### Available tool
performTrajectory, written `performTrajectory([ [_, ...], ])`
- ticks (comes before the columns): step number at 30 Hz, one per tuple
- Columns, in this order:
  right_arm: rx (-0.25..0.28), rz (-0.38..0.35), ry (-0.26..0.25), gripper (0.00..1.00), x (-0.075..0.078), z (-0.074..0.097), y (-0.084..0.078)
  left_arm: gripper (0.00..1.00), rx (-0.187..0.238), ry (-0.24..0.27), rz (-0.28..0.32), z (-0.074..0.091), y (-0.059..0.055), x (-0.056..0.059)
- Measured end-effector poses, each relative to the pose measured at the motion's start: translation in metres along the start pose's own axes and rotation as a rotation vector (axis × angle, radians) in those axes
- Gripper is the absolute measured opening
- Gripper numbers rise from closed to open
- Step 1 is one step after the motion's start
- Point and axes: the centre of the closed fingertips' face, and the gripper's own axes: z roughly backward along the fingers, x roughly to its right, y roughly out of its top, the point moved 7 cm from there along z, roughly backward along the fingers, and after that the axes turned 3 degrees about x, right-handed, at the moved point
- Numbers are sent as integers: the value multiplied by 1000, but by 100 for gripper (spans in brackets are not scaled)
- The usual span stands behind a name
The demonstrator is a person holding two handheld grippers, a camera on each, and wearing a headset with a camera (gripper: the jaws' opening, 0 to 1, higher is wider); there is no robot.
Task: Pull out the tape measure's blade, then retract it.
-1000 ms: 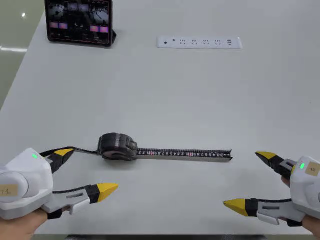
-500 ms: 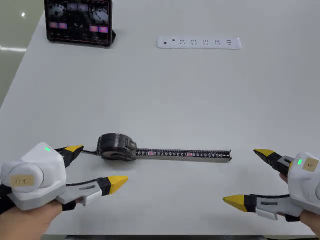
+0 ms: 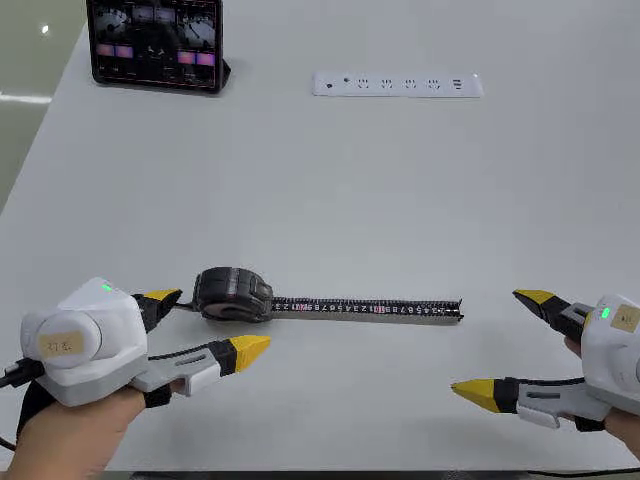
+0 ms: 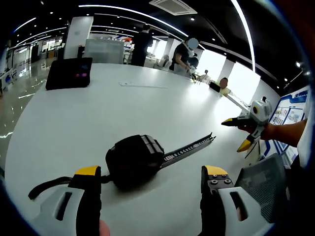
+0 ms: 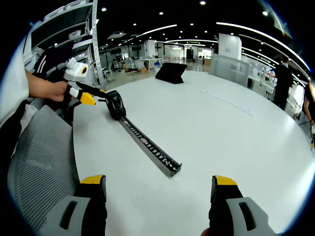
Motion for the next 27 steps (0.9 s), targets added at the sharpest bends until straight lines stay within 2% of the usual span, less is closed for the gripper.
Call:
performTrajectory([
  [6, -1, 0, -4, 87, 2, 0, 0, 81, 19, -20, 52, -7, 2, 6],
  [11, 0, 0, -4, 87, 3, 0, 1, 82, 22, -9, 69, -9, 1, 4],
  [20, -5, 10, 2, 85, 7, -2, 2, 84, 33, 22, 99, -14, -1, 6],
  [27, -28, 17, 36, 77, 9, -4, 3, 82, 39, 64, 105, -19, -3, 6],
])
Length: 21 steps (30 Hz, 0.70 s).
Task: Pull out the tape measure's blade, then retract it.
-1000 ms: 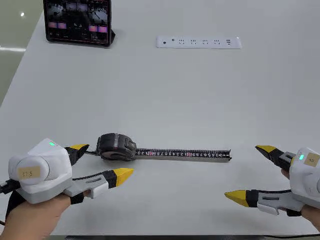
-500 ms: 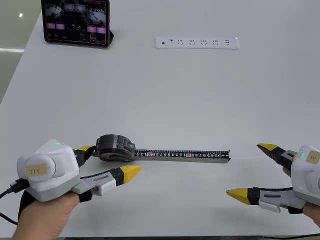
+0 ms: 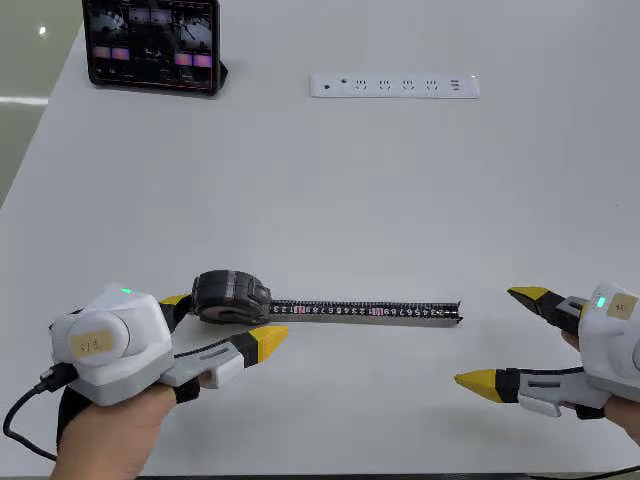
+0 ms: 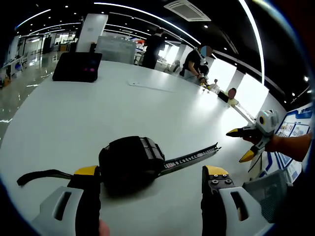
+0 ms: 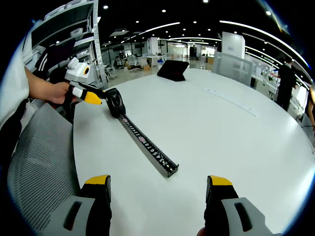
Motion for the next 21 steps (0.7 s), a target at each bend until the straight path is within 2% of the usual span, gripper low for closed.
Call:
performTrajectory([
  [10, -31, 29, 39, 68, 6, -4, 2, 82, 5, 60, -19, -7, -3, 2],
  [15, -48, 49, 52, 67, 7, -7, 5, 82, 20, 83, -13, -9, -3, 0],
  [21, -58, 67, 62, 66, 10, -10, 10, 83, 20, 112, -28, -13, -4, 4],
])
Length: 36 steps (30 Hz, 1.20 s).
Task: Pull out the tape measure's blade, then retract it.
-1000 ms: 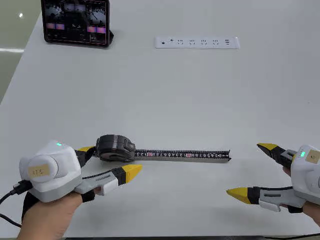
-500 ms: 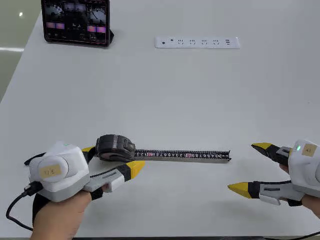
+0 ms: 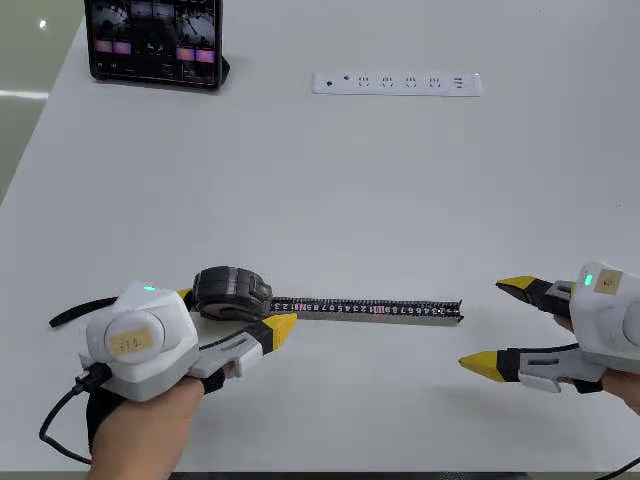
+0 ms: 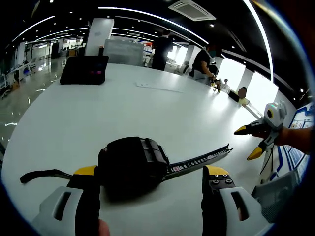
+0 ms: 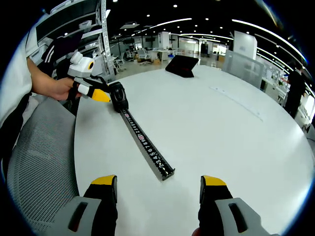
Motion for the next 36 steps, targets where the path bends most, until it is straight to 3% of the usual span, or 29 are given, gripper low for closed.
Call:
performTrajectory([
  [16, -78, 114, 79, 56, 12, -9, 8, 78, 3, 91, -2, -5, -1, -2],
  [36, -146, 210, 127, 44, 26, -18, 13, 64, 6, 163, 84, -10, 1, -11],
])
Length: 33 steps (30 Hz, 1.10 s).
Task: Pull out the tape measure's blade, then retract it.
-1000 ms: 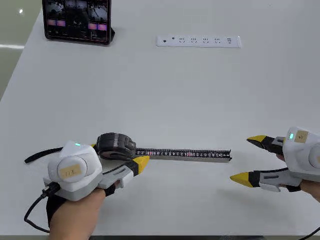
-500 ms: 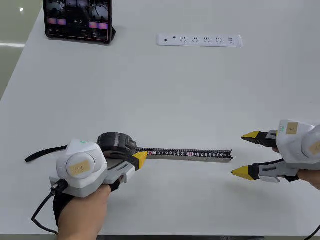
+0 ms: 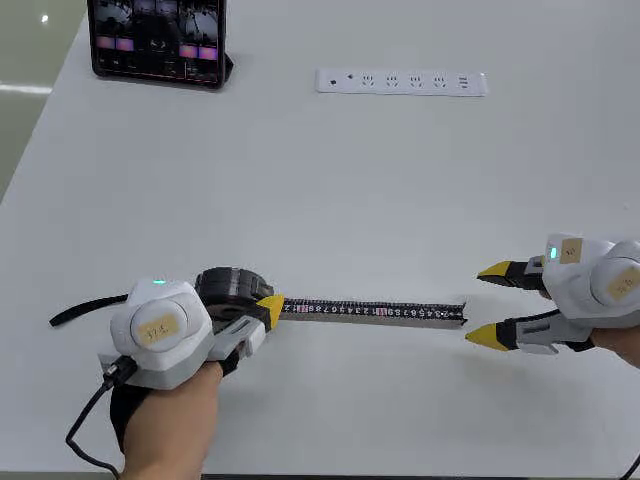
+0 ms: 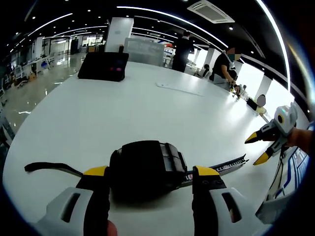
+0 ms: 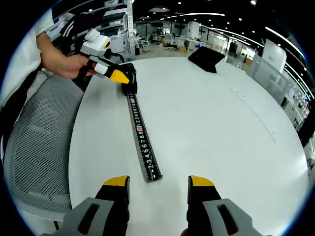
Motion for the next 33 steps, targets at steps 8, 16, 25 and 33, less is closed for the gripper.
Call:
performTrajectory([
  [8, -7, 15, 10, 42, 2, -2, 3, 63, -2, 5, 2, -1, -1, 0],
  [16, -23, 34, 34, 39, 2, -6, 3, 60, -3, 11, 9, -2, -1, -2],
  [25, -44, 57, 75, 33, 0, -15, 4, 60, -6, 10, 8, -2, -2, -3],
  [33, -74, 82, 99, 26, -1, -23, 2, 60, -8, 8, 11, -3, -3, -3],
])
